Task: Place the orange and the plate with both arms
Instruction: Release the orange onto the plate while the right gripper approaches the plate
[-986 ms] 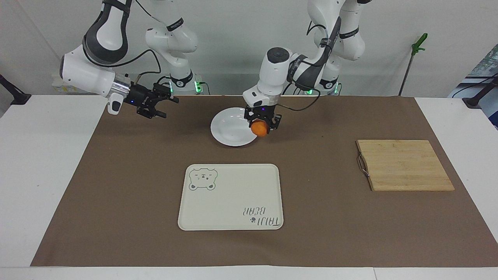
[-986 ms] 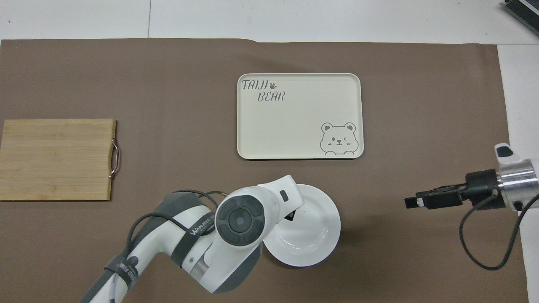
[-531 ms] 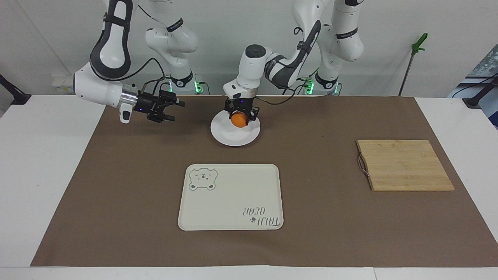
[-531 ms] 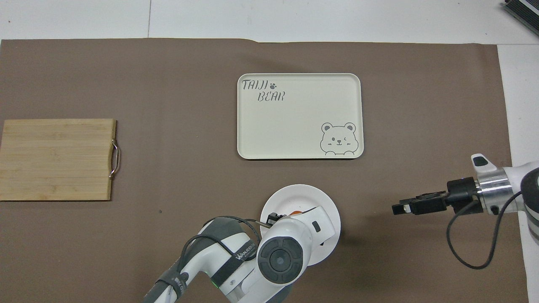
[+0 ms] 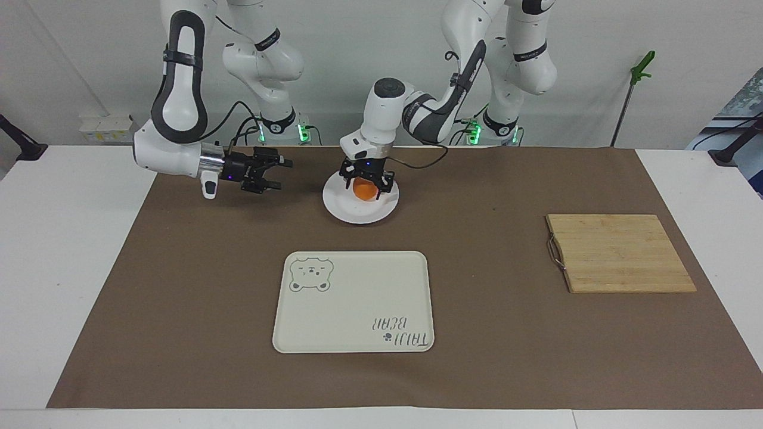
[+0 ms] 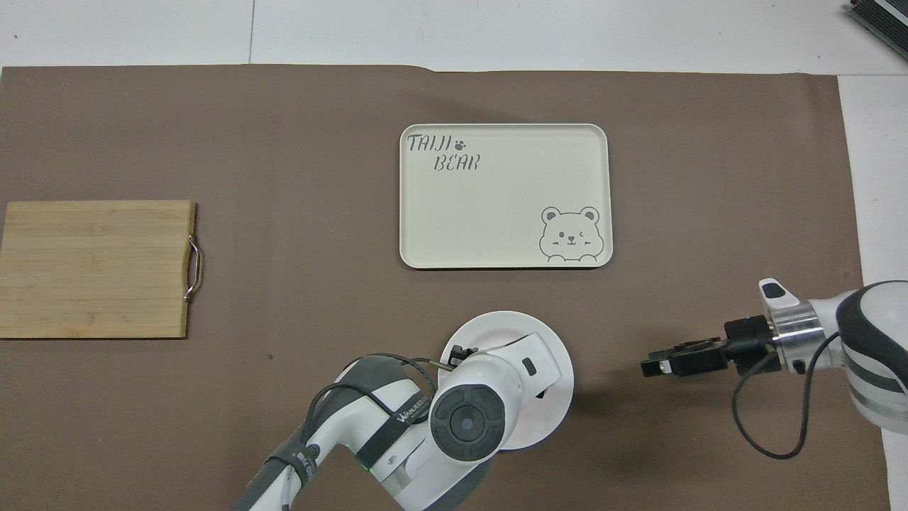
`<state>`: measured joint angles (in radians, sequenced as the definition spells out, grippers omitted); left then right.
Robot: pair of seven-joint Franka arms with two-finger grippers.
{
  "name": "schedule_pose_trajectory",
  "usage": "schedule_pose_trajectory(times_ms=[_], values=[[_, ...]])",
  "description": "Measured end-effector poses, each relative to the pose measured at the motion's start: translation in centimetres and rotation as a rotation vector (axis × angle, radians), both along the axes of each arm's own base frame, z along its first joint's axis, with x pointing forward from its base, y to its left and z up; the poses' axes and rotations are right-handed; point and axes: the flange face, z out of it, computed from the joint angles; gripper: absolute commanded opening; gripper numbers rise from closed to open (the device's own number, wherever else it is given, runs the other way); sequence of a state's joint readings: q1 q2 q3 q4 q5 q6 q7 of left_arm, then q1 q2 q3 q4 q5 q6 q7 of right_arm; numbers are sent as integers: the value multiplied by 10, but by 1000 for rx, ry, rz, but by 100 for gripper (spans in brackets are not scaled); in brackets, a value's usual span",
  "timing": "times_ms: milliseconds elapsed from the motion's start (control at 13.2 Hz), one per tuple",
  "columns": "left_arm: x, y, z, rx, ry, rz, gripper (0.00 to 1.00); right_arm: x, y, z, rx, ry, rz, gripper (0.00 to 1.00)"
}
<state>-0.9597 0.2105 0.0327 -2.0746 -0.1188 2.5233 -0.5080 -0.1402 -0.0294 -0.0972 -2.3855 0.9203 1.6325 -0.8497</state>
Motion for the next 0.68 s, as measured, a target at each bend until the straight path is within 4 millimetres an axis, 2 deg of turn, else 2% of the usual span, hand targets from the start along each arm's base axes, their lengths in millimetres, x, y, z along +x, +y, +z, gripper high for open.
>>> schedule_pose_trajectory(times_ms=[152, 303, 531, 682], values=[[26, 20, 23, -1, 5, 51, 100, -5, 2, -8, 14, -2, -13, 100], [53, 52, 49, 9, 21, 111, 100, -13, 5, -21, 20, -15, -24, 100], [97, 122, 78, 49, 39, 111, 100, -27, 12, -40, 13, -22, -13, 100], [126, 182, 90, 77, 51, 89, 100, -30, 21, -46, 4, -33, -7, 100]])
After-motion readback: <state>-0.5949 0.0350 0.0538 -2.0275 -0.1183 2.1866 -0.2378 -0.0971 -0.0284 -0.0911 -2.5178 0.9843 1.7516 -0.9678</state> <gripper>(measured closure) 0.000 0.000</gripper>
